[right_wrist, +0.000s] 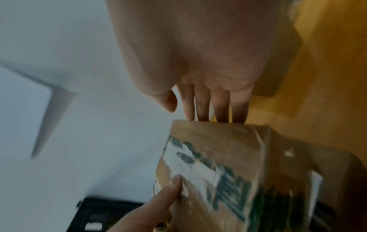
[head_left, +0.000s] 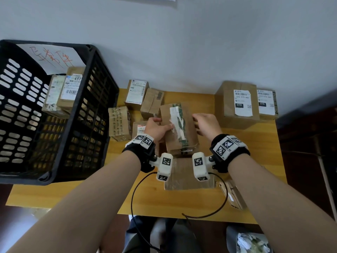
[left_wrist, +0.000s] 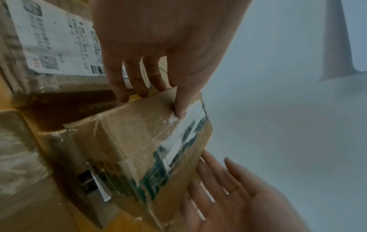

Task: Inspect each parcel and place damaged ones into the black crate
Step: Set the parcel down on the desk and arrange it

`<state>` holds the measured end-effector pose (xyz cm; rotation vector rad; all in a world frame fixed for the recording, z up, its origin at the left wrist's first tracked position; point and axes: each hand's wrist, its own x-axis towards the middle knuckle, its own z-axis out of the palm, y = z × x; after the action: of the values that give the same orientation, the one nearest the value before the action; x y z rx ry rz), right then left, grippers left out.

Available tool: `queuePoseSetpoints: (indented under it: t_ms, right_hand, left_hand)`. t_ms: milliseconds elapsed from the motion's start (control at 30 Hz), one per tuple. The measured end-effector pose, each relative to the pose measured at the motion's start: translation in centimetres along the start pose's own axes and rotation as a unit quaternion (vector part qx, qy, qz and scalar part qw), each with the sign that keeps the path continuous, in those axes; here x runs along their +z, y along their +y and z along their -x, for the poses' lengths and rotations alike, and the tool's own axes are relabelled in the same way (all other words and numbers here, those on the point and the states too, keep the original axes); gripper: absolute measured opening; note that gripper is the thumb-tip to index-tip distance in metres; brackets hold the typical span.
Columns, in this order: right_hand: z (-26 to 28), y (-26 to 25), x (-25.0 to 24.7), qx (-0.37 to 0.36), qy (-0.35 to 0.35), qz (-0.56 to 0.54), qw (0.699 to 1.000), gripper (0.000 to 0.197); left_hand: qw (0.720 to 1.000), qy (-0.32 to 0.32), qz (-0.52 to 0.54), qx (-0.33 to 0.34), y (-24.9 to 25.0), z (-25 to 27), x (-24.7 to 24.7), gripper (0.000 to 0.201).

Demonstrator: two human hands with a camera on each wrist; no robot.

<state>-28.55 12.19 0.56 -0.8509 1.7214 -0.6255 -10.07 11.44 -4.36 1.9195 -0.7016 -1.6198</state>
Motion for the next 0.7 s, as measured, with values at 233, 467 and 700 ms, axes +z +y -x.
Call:
queuePoseSetpoints:
  t_ms: [233, 467, 700]
  right_hand:
    - [1.6, -3.5, 0.8, -0.129, -0.095, 0.211, 0.964, 0.056]
    - [0.0, -2.5, 2.9, -0.073, -0.119, 0.423, 0.895, 0.051]
    - [-1.0, -2.1, 3.1, -0.085, -0.108, 0.424, 0.895, 0.055]
  left_hand:
    - [0.999, -0.021, -0.026, -0.012, 0.4, 0.3, -0.7, 0.068]
    - [0.996, -0.062, -0.052, -0.038, 0.8, 0.3, -0.8, 0.082]
    - [0.994, -0.064, -0.062, -0.058, 1.0, 0.1, -0.8, 0.083]
